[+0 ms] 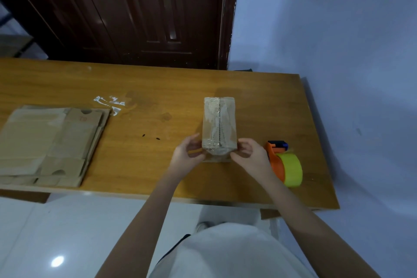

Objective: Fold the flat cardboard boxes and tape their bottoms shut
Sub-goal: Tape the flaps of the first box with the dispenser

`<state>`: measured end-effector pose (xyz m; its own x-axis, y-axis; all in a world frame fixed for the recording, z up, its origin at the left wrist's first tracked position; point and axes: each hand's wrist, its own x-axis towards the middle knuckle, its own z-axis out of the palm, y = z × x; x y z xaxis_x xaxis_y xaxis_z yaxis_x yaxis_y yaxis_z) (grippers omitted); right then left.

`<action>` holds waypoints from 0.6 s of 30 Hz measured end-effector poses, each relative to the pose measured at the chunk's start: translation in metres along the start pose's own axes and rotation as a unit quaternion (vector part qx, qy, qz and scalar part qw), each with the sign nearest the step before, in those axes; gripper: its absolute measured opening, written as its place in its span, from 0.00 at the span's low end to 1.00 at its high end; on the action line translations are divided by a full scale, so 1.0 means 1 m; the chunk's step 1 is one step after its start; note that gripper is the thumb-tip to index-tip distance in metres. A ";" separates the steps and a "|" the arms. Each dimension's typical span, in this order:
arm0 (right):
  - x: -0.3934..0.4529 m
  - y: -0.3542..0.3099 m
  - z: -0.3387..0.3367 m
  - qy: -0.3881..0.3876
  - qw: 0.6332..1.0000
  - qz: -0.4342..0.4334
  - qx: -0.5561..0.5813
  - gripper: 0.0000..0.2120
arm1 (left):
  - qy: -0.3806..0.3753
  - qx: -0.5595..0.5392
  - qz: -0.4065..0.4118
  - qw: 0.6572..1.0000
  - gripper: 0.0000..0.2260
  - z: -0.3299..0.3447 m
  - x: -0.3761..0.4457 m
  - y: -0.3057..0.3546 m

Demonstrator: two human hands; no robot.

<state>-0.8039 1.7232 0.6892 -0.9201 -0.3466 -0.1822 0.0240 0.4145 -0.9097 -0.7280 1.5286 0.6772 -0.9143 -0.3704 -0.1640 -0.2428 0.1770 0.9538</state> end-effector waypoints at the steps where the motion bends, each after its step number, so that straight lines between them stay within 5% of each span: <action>1: 0.000 -0.004 -0.004 -0.015 1.000 0.004 0.006 0.22 | -0.015 -0.008 0.009 1.000 0.24 -0.002 0.000 0.003; 6: 0.004 -0.012 -0.004 -0.053 0.991 -0.064 -0.108 0.25 | -0.006 0.126 0.083 0.989 0.20 0.008 0.003 0.011; 12: 0.011 0.001 -0.002 -0.006 0.960 -0.132 -0.246 0.20 | 0.026 0.283 0.198 0.938 0.18 0.011 0.004 -0.006; 18: 0.005 0.016 0.008 0.056 0.915 -0.258 -0.305 0.16 | 0.056 0.326 0.233 0.915 0.19 0.017 -0.003 -0.007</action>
<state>-0.8051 1.7211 0.6708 -0.7824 -0.5546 0.2833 -0.6163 0.6242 -0.4801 -0.7289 1.5439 0.6667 -0.9378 -0.2001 0.2838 -0.0094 0.8315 0.5554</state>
